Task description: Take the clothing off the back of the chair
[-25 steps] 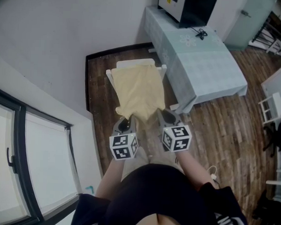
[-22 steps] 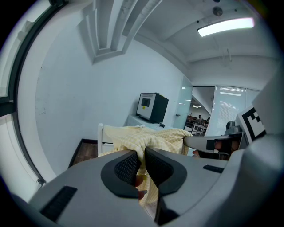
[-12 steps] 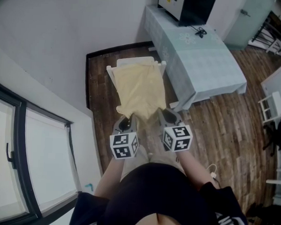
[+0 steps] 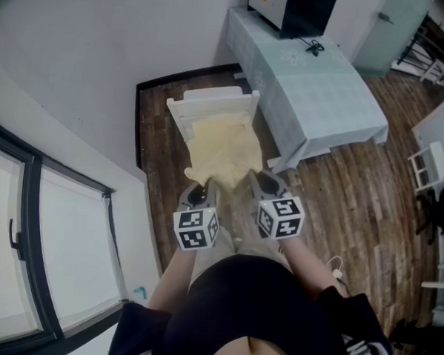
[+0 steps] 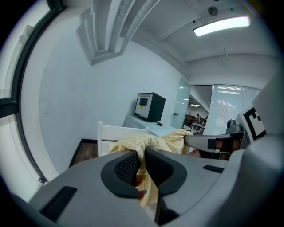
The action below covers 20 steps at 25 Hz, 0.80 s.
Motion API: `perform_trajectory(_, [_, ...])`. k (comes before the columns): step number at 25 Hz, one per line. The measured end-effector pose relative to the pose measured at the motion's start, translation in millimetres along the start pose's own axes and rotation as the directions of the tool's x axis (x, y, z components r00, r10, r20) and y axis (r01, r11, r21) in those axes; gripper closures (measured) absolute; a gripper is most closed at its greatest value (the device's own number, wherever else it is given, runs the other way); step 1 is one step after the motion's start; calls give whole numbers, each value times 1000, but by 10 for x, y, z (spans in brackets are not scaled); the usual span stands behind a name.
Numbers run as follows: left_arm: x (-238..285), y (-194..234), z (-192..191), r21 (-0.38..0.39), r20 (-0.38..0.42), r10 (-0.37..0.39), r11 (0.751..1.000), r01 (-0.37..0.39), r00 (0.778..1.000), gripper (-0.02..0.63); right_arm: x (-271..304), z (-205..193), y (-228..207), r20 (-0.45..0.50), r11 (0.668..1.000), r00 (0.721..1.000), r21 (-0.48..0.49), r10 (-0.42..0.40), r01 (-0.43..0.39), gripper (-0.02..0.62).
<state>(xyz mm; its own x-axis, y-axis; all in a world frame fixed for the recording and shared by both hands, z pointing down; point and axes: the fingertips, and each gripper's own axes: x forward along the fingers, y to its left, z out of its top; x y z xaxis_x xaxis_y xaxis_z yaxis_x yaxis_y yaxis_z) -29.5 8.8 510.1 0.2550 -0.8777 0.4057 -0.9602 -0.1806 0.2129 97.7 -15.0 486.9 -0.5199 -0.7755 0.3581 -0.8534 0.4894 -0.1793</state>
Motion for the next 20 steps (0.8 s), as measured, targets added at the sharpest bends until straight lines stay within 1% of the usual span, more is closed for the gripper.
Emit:
perform_trajectory(14, [-60, -147, -216, -11, -19, -8, 1000, 8, 1000, 578, -171, -208, -67, -12, 1000, 1000, 18, -17, 18, 554])
perform_trajectory(20, [-68, -171, -201, -13, -12, -6, 1000, 6, 1000, 580, -198, -187, -112, 1, 999, 1000, 29, -27, 27, 554])
